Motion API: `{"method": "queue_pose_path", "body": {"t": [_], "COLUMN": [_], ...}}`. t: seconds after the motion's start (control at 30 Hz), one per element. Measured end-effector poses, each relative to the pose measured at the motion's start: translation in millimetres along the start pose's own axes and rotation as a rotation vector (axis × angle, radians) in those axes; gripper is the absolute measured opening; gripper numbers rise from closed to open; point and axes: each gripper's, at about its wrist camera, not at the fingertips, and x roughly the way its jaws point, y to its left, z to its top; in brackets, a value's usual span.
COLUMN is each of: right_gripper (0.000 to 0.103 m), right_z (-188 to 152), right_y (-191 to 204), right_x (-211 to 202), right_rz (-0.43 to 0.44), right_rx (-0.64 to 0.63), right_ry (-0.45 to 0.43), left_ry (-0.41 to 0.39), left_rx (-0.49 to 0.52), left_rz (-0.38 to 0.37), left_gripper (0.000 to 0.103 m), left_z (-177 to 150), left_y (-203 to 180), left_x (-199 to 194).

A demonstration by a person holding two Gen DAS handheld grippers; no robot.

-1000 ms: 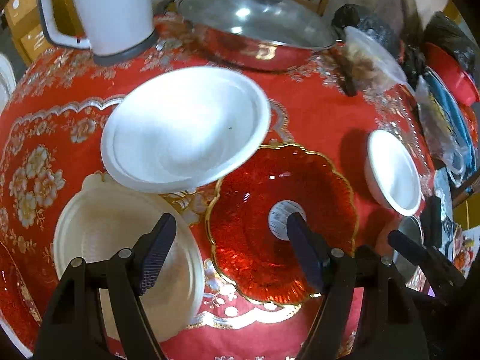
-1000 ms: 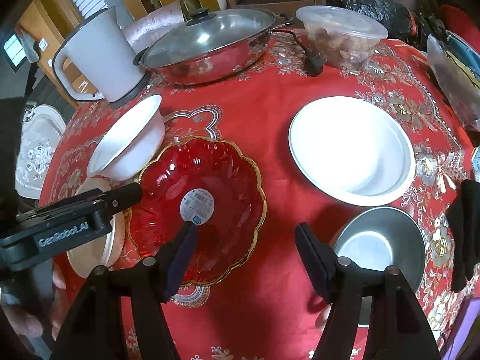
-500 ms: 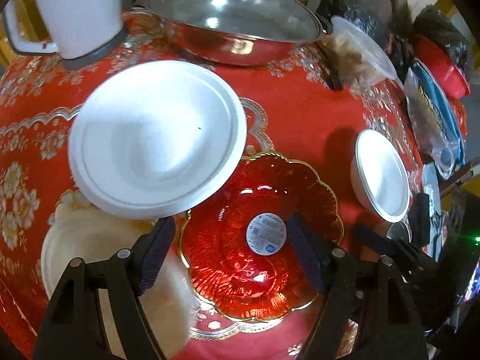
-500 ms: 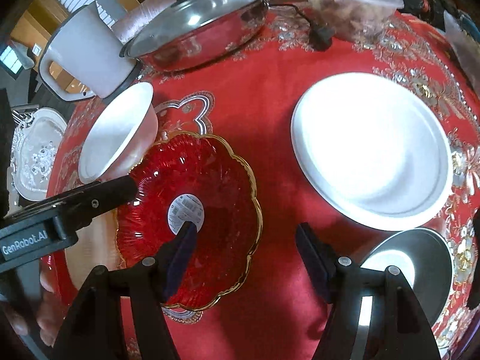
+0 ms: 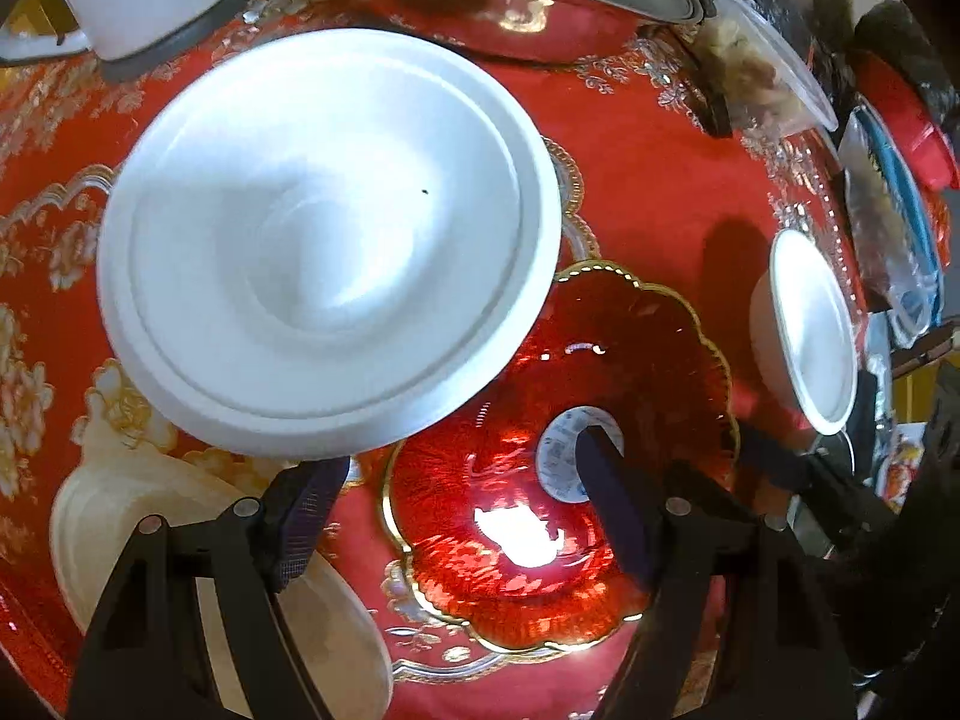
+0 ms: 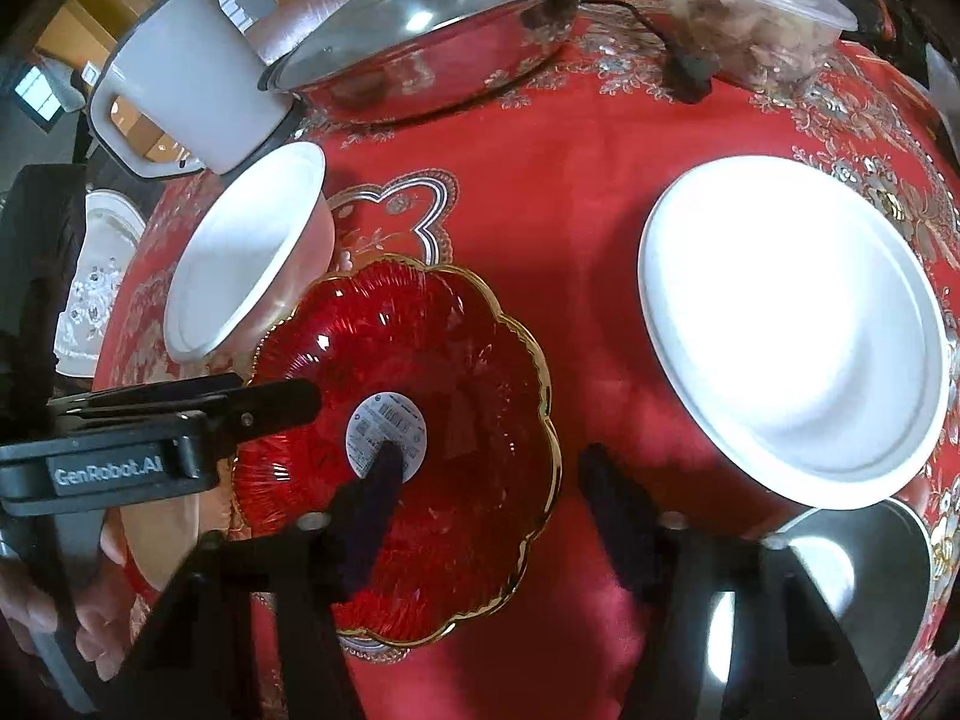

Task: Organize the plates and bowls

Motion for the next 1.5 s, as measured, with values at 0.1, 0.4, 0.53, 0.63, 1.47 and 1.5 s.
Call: {"method": "queue_pose_path", "body": {"t": [0.1, 0.4, 0.53, 0.63, 1.47, 1.5], "right_gripper": [0.034, 0.01, 0.01, 0.008, 0.008, 0.008], "right_z": [0, -5, -7, -8, -37, -43], "right_y": [-2, -17, -16, -14, 252, 270], "right_x": [5, -11, -22, -33, -39, -31], "right_rz": [0.009, -0.004, 0.001, 0.023, 0.298, 0.308], "right_rx": [0.008, 0.036, 0.045, 0.052, -0.328, -0.354], "right_ry": [0.017, -0.023, -0.034, -0.045, 0.028, 0.045], "left_ry": [0.013, 0.034, 0.029, 0.014, -0.191, -0.19], "left_rx": [0.038, 0.051, 0.074, 0.059, -0.358, -0.378], "left_rz": [-0.002, 0.077, 0.095, 0.072, 0.172, 0.187], "left_gripper": [0.077, 0.023, 0.023, 0.023, 0.023, 0.023], "left_z": [1, -6, -16, -20, -153, -161], "left_y": [-8, 4, -2, 2, 217, 228], "left_x": [4, 3, -1, -14, -163, -164]}}
